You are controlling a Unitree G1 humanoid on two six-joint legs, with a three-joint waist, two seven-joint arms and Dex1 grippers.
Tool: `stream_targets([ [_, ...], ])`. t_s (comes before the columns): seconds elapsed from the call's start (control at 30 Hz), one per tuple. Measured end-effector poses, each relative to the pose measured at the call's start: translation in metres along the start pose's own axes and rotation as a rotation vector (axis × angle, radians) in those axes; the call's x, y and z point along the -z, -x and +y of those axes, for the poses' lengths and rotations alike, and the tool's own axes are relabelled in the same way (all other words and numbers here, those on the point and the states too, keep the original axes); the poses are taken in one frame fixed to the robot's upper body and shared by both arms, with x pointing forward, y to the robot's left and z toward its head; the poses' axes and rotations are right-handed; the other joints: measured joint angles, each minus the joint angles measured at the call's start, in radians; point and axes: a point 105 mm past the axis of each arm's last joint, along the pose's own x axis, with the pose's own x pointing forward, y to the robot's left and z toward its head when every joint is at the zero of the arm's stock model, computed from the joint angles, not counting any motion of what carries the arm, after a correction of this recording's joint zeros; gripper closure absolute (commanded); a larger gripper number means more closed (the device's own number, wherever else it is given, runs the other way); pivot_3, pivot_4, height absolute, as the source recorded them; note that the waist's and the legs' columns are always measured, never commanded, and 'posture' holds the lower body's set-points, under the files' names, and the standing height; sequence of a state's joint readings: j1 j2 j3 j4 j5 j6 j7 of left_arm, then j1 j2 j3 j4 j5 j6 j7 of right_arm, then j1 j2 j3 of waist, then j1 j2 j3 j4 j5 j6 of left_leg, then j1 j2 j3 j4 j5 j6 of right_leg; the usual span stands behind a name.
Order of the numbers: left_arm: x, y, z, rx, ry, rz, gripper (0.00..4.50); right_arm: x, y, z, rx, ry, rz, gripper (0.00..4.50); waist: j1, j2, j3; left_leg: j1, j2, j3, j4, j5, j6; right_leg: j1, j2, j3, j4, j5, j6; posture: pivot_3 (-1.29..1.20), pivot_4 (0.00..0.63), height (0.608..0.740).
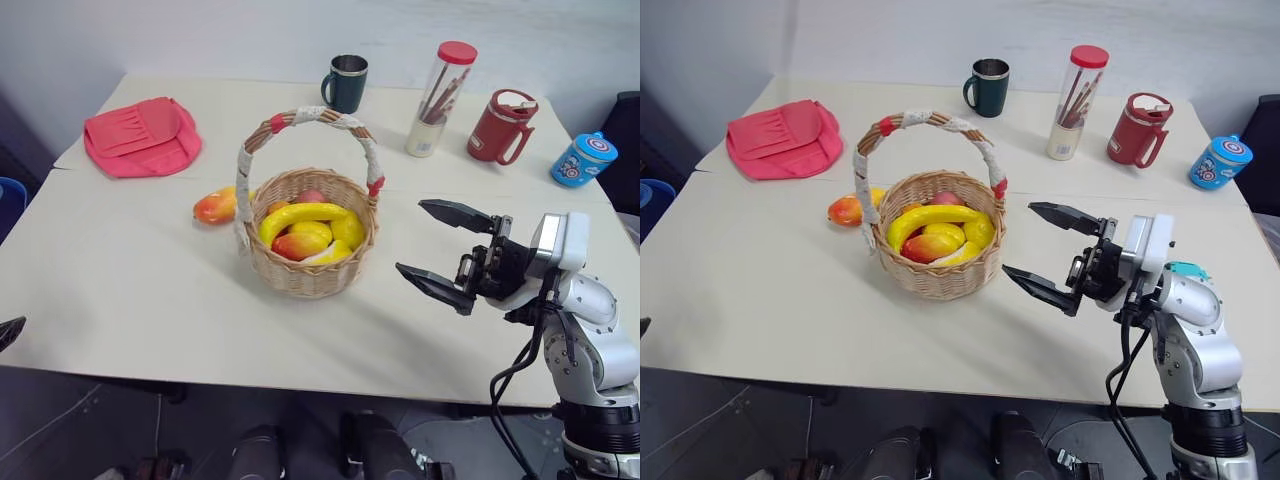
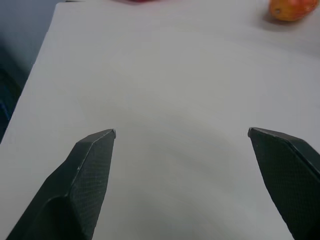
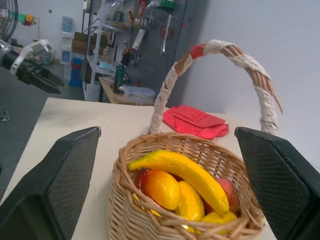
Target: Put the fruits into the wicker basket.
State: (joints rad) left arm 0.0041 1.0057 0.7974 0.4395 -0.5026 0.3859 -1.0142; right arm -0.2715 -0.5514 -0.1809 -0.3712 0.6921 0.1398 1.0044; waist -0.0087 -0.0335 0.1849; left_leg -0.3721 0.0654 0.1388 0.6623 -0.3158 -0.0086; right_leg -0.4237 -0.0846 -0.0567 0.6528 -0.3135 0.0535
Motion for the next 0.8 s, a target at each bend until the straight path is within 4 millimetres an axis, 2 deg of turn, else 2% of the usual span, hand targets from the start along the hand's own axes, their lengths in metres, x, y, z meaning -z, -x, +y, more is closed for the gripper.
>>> stream_targets([
  [0.07, -0.024, -0.041, -0.018, 0.118, -0.038, -0.006, 0.02, -0.007, -0.007, -0.002, -0.009, 0.025, -0.02, 0.0, 0.009, 0.0, 0.0, 0.0, 0.0, 0.001, 0.0, 0.001, -0.001, 0.001, -0.001, -0.002, 0.0, 0.001, -0.001, 0.0, 0.15, 0.74],
  [0.1, -0.04, -0.069, -0.032, 0.181, -0.082, -0.008, 0.02, -0.01, -0.012, -0.003, -0.021, 0.035, -0.03, 0.0, 0.012, 0.001, 0.0, 0.0, -0.001, 0.001, 0.0, 0.001, 0.0, 0.002, -0.001, -0.003, 0.0, 0.001, 0.0, 0.0, 0.15, 0.74],
  [0.17, -0.053, -0.106, -0.048, 0.243, -0.118, 0.003, 0.02, -0.013, -0.015, -0.004, -0.025, 0.043, -0.033, 0.0, 0.008, 0.001, 0.0, 0.0, 0.0, 0.006, 0.0, 0.005, 0.002, 0.001, 0.001, -0.003, 0.0, 0.002, 0.0, 0.0, 0.15, 0.74],
  [0.2, -0.055, -0.12, -0.054, 0.26, -0.13, 0.015, 0.02, -0.013, -0.017, -0.005, -0.025, 0.043, -0.032, 0.0, 0.008, 0.001, 0.0, -0.001, 0.0, 0.009, 0.0, 0.005, 0.001, 0.0, 0.004, -0.005, 0.0, 0.002, 0.001, 0.0, 0.15, 0.74],
  [0.27, -0.054, -0.163, -0.072, 0.294, -0.152, 0.052, 0.02, -0.013, -0.018, -0.008, -0.011, 0.042, -0.019, 0.0, 0.005, 0.001, 0.0, -0.003, -0.001, 0.016, 0.002, 0.006, 0.0, -0.003, 0.007, -0.01, 0.002, 0.003, 0.003, 0.0, 0.15, 0.74],
  [0.37, -0.049, -0.204, -0.096, 0.307, -0.178, 0.078, 0.02, -0.011, -0.018, -0.009, 0.01, 0.027, 0.01, 0.0, -0.005, -0.003, 0.0, -0.007, 0.0, 0.022, 0.002, 0.004, 0.0, -0.01, 0.008, -0.02, 0.001, 0.003, 0.003, 0.0, 0.15, 0.74],
  [0.43, -0.055, -0.218, -0.107, 0.313, -0.173, 0.063, 0.02, -0.01, -0.017, -0.006, 0.026, 0.017, 0.025, 0.0, -0.014, -0.004, 0.0, -0.017, -0.001, 0.025, 0.003, 0.004, 0.001, -0.022, 0.007, -0.023, 0.002, 0.003, 0.003, 0.0, 0.15, 0.74],
  [0.53, -0.055, -0.229, -0.12, 0.347, -0.176, 0.074, 0.02, -0.008, -0.017, -0.004, 0.041, 0.002, 0.044, 0.0, -0.023, -0.004, 0.0, -0.017, -0.001, 0.028, 0.004, 0.004, 0.001, -0.023, 0.006, -0.027, 0.003, 0.003, 0.003, 0.0, 0.15, 0.74],
  [0.67, -0.04, -0.236, -0.129, 0.351, -0.184, 0.13, 0.02, -0.012, -0.018, -0.003, 0.05, 0.011, 0.044, 0.0, -0.021, -0.005, 0.001, -0.015, 0.0, 0.033, 0.01, 0.004, 0.001, -0.022, 0.006, -0.026, 0.005, 0.003, 0.003, 0.0, 0.15, 0.74],
  [0.8, -0.028, -0.242, -0.133, 0.333, -0.181, 0.166, 0.9, -0.013, -0.018, 0.001, 0.068, 0.014, 0.048, 0.0, -0.017, -0.006, 0.002, -0.016, 0.001, 0.031, 0.018, 0.004, 0.002, -0.021, 0.006, -0.026, 0.009, 0.004, 0.002, 0.0, 0.15, 0.74],
])
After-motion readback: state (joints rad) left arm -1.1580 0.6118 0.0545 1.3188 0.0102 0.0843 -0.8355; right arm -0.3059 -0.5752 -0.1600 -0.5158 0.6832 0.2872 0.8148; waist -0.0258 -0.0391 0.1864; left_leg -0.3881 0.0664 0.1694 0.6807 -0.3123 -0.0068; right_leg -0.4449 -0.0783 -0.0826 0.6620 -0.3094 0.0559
